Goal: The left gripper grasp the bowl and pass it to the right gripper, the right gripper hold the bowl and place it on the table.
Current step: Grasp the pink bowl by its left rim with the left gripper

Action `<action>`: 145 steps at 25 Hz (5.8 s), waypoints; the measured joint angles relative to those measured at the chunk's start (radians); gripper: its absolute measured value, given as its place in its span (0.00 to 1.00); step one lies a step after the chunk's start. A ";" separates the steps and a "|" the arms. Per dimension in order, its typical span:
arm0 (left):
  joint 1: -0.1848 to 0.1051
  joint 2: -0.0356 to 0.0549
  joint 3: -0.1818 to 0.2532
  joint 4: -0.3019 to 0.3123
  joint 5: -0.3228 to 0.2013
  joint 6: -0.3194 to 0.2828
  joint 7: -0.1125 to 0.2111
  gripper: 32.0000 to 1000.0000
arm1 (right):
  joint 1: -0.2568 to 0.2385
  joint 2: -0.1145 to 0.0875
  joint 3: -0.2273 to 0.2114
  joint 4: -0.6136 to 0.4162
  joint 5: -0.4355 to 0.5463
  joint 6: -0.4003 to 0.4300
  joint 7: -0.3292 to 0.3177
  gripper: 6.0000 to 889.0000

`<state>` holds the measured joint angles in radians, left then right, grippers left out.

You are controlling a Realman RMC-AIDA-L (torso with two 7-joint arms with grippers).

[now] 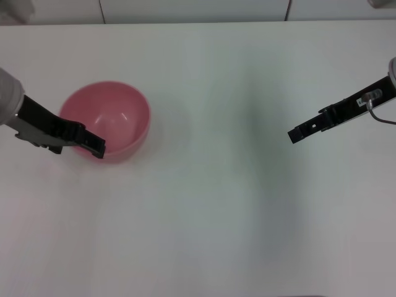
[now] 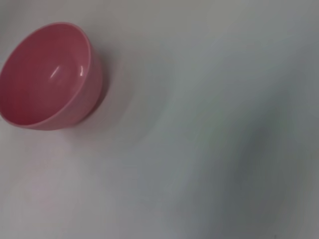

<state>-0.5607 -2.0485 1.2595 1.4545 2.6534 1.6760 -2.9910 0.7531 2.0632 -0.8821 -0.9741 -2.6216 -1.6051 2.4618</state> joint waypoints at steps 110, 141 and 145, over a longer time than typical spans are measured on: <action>-0.319 0.0786 -0.072 -0.678 0.166 -0.458 0.061 0.88 | 0.001 0.000 0.000 0.004 0.002 0.007 -0.008 0.99; -0.319 0.0665 -0.064 -0.802 0.166 -0.579 0.072 0.88 | 0.003 0.000 -0.001 0.007 0.026 0.010 -0.011 0.99; -0.318 0.0662 -0.063 -0.806 0.166 -0.581 0.073 0.88 | 0.003 0.000 -0.002 0.007 0.026 0.013 -0.011 0.99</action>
<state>-0.8791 -1.9823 1.1968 0.6485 2.8194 1.0953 -2.9176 0.7562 2.0633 -0.8836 -0.9671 -2.5954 -1.5923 2.4509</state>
